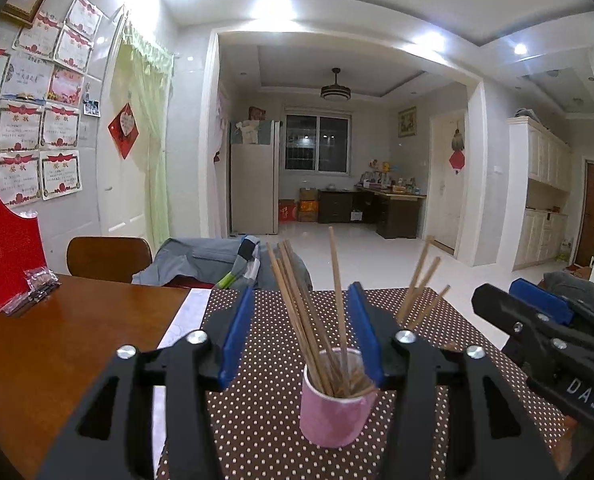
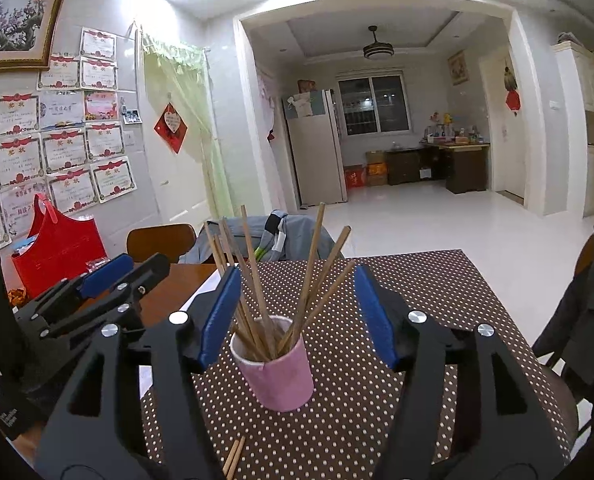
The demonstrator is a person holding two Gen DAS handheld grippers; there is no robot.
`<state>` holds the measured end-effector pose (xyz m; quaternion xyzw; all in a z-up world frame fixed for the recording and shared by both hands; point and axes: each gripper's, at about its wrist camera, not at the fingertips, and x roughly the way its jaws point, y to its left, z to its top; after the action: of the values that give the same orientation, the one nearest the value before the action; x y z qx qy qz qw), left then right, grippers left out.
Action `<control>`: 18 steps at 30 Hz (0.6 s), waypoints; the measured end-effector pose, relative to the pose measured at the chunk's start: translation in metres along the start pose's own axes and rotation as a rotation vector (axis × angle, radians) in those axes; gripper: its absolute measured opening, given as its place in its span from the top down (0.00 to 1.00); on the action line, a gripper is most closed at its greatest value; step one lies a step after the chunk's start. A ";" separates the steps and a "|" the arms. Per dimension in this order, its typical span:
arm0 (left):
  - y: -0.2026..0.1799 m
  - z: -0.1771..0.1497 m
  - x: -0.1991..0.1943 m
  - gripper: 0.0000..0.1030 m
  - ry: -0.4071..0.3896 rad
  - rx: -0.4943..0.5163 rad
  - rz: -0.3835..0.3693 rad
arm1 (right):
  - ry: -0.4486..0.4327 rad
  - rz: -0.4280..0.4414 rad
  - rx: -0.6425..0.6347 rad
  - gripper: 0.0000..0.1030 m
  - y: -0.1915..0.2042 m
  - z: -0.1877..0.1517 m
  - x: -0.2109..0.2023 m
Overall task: Organize utensils
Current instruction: 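Move both grippers back down to the last chopsticks on the cloth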
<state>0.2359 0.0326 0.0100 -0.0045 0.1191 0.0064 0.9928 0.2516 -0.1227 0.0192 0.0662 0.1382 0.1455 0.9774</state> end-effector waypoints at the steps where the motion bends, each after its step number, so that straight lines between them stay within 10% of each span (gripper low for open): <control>1: -0.001 -0.001 -0.004 0.44 -0.001 0.002 0.001 | 0.003 -0.003 -0.001 0.42 0.000 -0.001 -0.005; 18: -0.010 -0.019 -0.078 0.41 0.014 0.024 -0.019 | 0.039 -0.004 -0.011 0.42 0.015 -0.027 -0.065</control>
<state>0.1563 0.0213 0.0099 0.0063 0.1259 -0.0048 0.9920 0.1804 -0.1256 0.0126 0.0575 0.1564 0.1458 0.9752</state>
